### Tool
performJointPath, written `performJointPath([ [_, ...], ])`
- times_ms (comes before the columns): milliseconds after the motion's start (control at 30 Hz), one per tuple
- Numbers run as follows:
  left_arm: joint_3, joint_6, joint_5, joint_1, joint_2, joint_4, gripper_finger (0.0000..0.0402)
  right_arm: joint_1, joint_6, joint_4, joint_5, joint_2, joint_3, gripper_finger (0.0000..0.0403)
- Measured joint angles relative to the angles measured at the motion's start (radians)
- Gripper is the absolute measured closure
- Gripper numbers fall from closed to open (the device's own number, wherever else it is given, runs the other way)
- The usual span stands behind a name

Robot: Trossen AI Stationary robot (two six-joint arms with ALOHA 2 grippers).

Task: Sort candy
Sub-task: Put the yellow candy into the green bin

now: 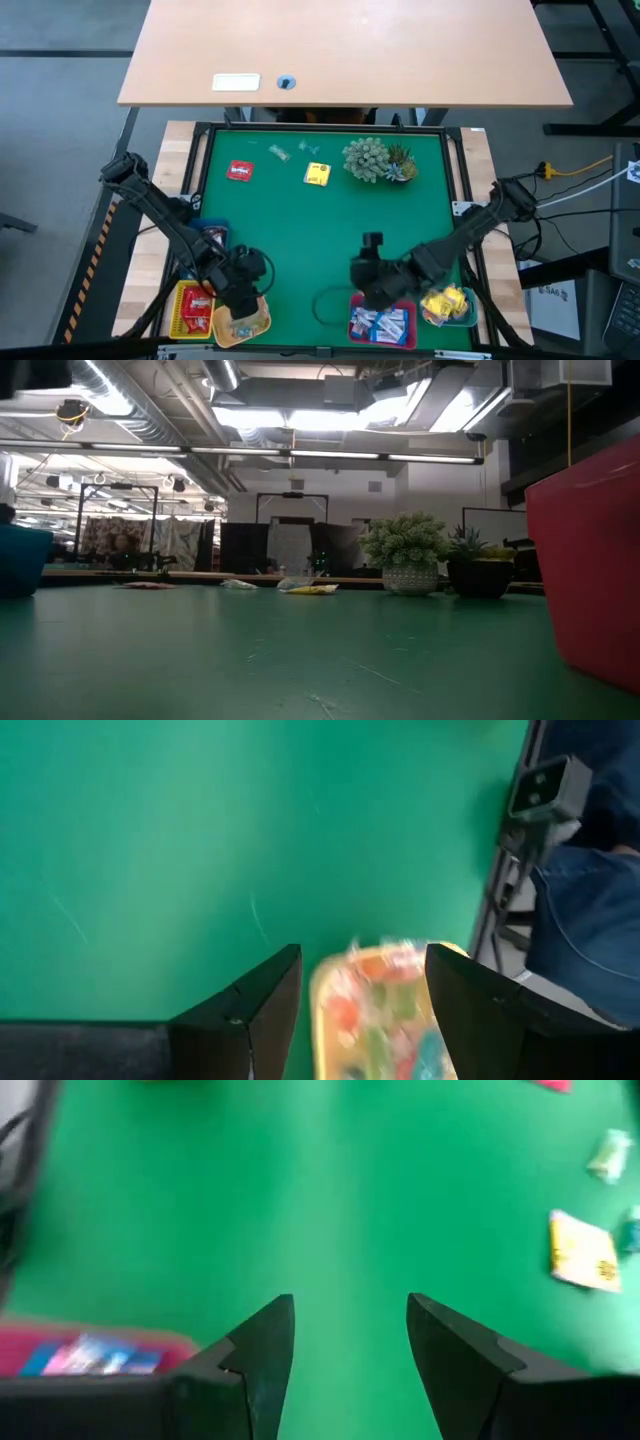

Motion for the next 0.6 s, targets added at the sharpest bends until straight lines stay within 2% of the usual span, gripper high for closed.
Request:
performJointPath([
  [233,0.0,0.108,-0.022,0.047,0.0,0.007,0.0201,-0.188,-0.128,0.135,0.003,0.0,0.0,0.0207],
  [400,0.0,0.138,-0.021,0.059,0.0,0.007,0.0201,-0.334,-0.282,0.249,-0.009,0.0,0.0,0.0207],
  [600,0.0,0.138,-0.021,0.058,0.0,0.011,0.0201,-0.499,-0.356,0.319,-0.059,0.03,0.002,0.0207],
])
